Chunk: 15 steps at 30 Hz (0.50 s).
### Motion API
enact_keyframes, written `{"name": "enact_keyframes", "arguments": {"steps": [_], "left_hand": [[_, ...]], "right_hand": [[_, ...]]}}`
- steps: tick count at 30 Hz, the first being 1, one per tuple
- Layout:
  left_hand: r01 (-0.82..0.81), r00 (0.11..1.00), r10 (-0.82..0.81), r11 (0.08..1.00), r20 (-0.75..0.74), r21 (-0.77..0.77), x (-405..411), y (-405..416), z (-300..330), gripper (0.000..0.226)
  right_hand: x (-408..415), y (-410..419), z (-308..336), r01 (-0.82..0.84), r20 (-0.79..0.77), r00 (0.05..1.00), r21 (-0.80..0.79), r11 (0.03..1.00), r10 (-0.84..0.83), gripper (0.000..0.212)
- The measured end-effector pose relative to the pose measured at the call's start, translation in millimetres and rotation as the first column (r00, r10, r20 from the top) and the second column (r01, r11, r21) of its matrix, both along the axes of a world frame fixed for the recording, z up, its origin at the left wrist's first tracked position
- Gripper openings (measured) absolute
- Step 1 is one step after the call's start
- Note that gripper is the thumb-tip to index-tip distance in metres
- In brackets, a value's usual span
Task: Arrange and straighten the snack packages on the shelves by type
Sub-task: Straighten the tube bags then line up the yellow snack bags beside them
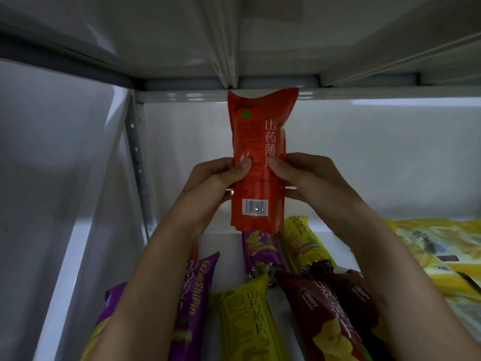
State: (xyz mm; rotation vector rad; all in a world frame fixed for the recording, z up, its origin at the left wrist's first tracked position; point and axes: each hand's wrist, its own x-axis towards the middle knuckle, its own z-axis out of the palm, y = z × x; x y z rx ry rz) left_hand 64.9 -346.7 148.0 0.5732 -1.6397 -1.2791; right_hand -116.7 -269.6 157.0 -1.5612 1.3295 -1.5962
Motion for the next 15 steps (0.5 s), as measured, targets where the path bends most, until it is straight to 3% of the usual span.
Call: {"name": "enact_keyframes", "arguments": {"steps": [6, 11, 15], "left_hand": [[0.039, 0.999, -0.04, 0.999, 0.01, 0.037, -7, 1, 1, 0.043], [-0.049, 0.998, 0.047, 0.998, -0.036, -0.032, -4, -2, -1, 0.032], [-0.046, 0.999, 0.046, 0.996, -0.01, -0.078, 3, -1, 0, 0.036]], "right_hand": [[-6, -2, -1, 0.083, -0.027, 0.996, -0.03, 0.996, -0.084, 0.02], [-3, 3, 0, 0.009, -0.062, 0.998, -0.006, 1.0, -0.009, 0.024], [0, 2, 1, 0.01, -0.025, 1.0, -0.107, 0.994, -0.012, 0.027]]}}
